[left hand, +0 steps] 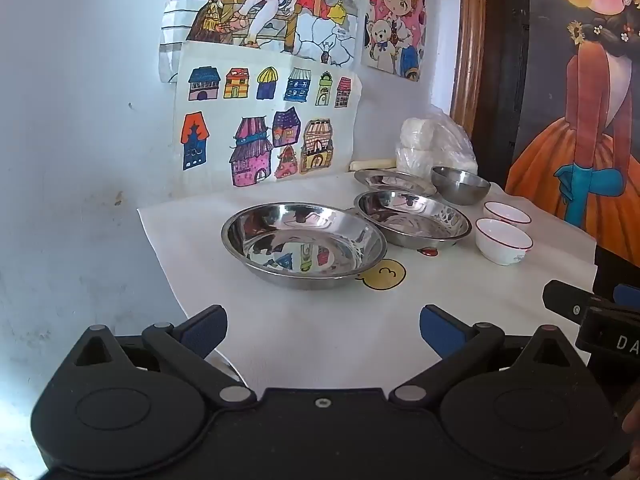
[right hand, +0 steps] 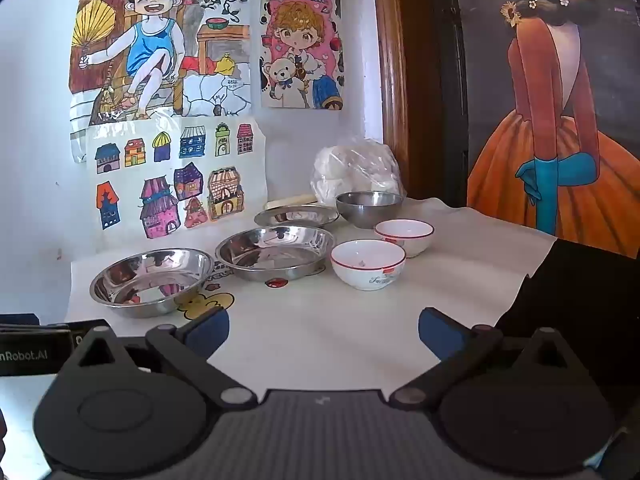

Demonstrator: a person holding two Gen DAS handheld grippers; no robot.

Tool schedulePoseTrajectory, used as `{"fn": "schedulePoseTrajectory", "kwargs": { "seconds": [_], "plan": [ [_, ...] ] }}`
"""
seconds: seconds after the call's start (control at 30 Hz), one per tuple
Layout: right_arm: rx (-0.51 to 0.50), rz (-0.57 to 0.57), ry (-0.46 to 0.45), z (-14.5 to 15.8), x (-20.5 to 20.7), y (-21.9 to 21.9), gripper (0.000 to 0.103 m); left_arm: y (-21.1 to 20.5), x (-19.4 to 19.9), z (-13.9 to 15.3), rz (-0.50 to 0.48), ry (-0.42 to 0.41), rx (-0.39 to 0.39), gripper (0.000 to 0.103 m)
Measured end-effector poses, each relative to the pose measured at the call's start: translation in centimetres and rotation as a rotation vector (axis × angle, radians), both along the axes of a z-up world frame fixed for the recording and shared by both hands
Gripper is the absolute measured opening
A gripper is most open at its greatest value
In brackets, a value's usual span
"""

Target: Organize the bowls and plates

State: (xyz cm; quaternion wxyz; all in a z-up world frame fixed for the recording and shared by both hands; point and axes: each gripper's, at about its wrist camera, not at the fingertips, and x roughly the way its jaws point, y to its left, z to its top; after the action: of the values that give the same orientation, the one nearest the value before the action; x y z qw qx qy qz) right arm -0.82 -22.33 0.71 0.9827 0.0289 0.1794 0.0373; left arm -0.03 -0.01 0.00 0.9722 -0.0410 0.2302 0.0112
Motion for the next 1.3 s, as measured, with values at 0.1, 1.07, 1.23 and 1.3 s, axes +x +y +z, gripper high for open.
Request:
{"fn": "schedulePoseTrajectory", "kwargs": {
  "seconds": [0.1,1.07,1.23,1.3],
  "plan": [
    [-0.002,-0.001,-0.005,0.03,-0.04,-0.01,0.103,0.00,-0.01,0.00,0.001,0.001,0.002,0.102],
    [0.004,-0.002,0.001,0.04,0.05,-0.22,0.103,-0.22,0.45,-0.26,-0.002,0.017,0.008,0.102],
    [0.003,-0.002,-0.001,0.05,0.04,-0.25,0.103,-0.20,0.46,-0.25,-0.003,0.017,0.007,0.102],
    [0.003,-0.003,-0.001,0.06,0.04,-0.24,0.103,-0.20,0.49,-0.26,-0.002,0.018,0.007,0.102]
  ]
}}
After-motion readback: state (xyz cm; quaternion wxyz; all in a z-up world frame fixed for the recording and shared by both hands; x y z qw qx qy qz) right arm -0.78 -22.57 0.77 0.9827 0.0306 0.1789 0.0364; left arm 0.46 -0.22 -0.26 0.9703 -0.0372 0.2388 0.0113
